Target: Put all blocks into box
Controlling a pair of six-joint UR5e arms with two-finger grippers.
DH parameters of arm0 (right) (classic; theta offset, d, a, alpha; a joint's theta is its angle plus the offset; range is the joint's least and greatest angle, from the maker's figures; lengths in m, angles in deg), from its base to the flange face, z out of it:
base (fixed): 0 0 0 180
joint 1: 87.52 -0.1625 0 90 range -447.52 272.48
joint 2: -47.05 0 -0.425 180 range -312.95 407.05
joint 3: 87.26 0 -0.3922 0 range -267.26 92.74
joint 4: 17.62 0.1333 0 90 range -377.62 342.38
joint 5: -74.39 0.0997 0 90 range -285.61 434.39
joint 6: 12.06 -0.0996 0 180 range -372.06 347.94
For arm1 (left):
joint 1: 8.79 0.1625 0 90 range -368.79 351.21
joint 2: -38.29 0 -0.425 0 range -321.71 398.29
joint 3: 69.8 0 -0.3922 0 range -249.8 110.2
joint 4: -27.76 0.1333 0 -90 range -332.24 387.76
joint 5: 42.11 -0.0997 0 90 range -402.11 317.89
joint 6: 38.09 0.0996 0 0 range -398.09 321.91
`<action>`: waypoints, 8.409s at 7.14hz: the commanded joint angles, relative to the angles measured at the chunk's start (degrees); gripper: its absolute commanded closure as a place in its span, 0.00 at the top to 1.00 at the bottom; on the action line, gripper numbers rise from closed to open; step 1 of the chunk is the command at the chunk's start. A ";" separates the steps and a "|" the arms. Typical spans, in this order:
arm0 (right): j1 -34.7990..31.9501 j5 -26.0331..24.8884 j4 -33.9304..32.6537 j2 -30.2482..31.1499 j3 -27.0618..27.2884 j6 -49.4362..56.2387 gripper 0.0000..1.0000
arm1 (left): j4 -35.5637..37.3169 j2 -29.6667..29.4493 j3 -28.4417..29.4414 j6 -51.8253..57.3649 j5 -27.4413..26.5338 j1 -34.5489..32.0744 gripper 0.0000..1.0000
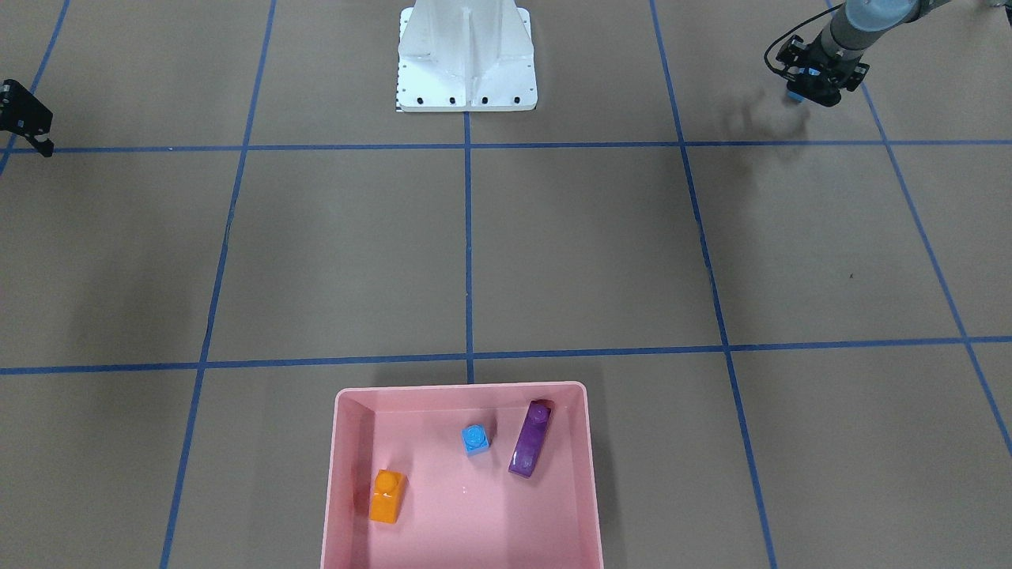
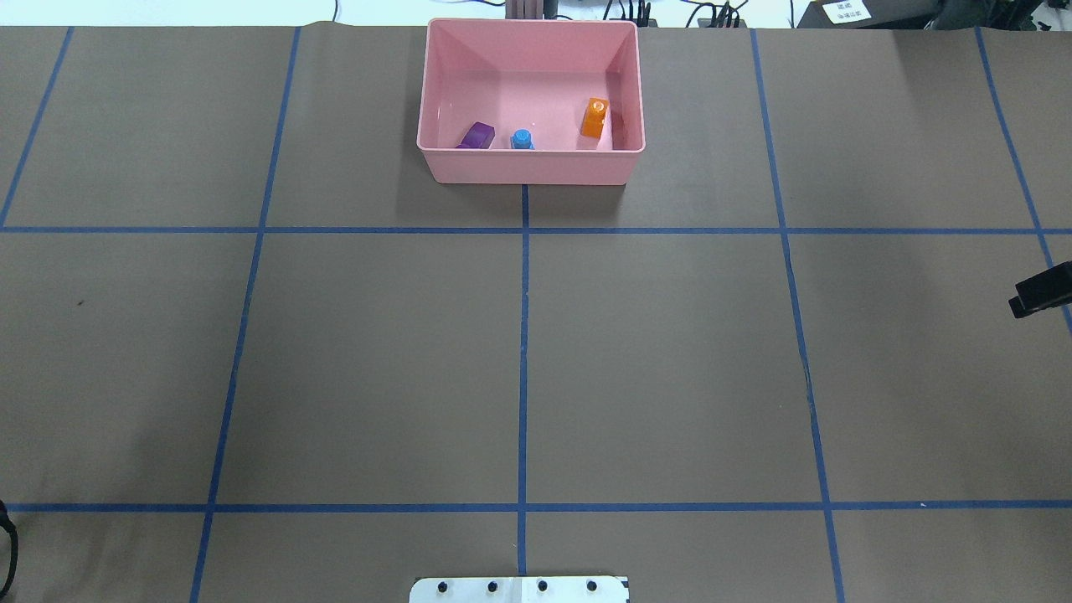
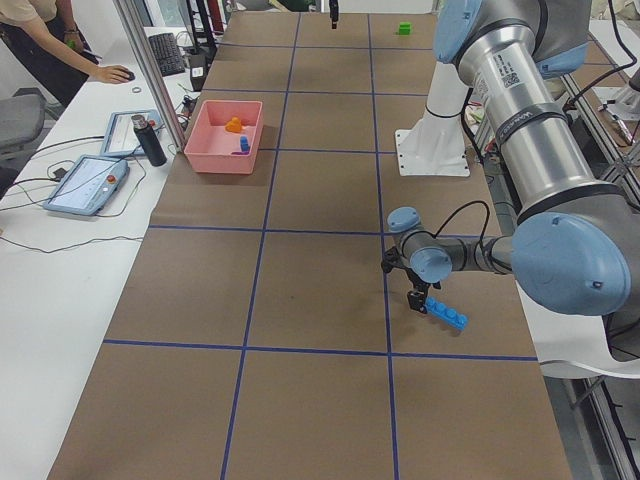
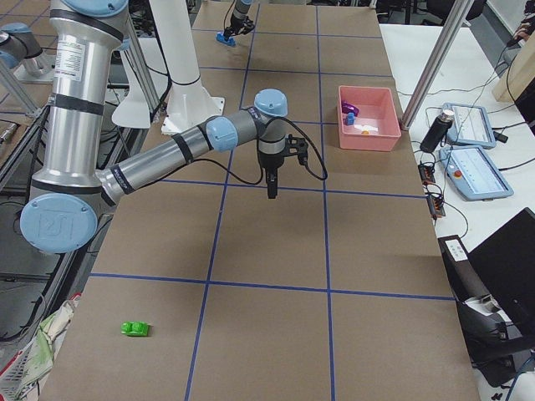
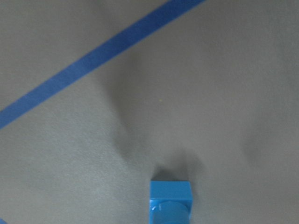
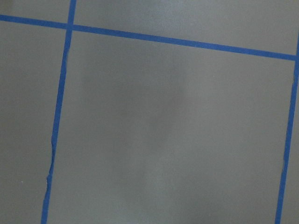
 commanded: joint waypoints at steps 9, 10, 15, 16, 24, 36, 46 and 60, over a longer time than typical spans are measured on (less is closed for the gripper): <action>0.13 0.11 -0.02 -0.59 -0.73 -0.20 0.99 | 0.11 -0.74 -2.04 0.21 -0.10 1.11 0.00; 0.22 0.11 -0.02 -1.38 -2.22 -0.03 0.99 | 0.19 -0.74 -6.08 -0.31 0.34 -3.68 0.00; 0.22 -0.06 -0.02 -12.00 -11.71 -0.12 0.99 | 26.51 -36.38 -7.36 -1.90 3.42 -28.40 0.00; 0.22 -0.15 -0.02 -12.63 -12.25 -0.12 0.99 | 36.31 -48.60 -3.87 -1.90 3.16 -30.08 0.00; 0.13 -0.33 -0.02 -13.87 -12.96 -0.21 0.99 | 31.61 -103.80 57.01 6.09 2.63 -36.95 0.00; -3.19 0.20 -0.02 -11.87 -11.82 0.58 0.99 | 12.57 -113.42 79.85 21.12 -11.31 -34.30 0.99; -21.05 2.98 19.72 33.21 -15.96 36.89 0.99 | 31.22 -83.10 49.43 48.90 11.77 -54.96 1.00; -20.70 7.76 46.38 34.56 -42.14 29.94 0.48 | 34.47 -76.85 38.00 48.20 11.68 -54.27 1.00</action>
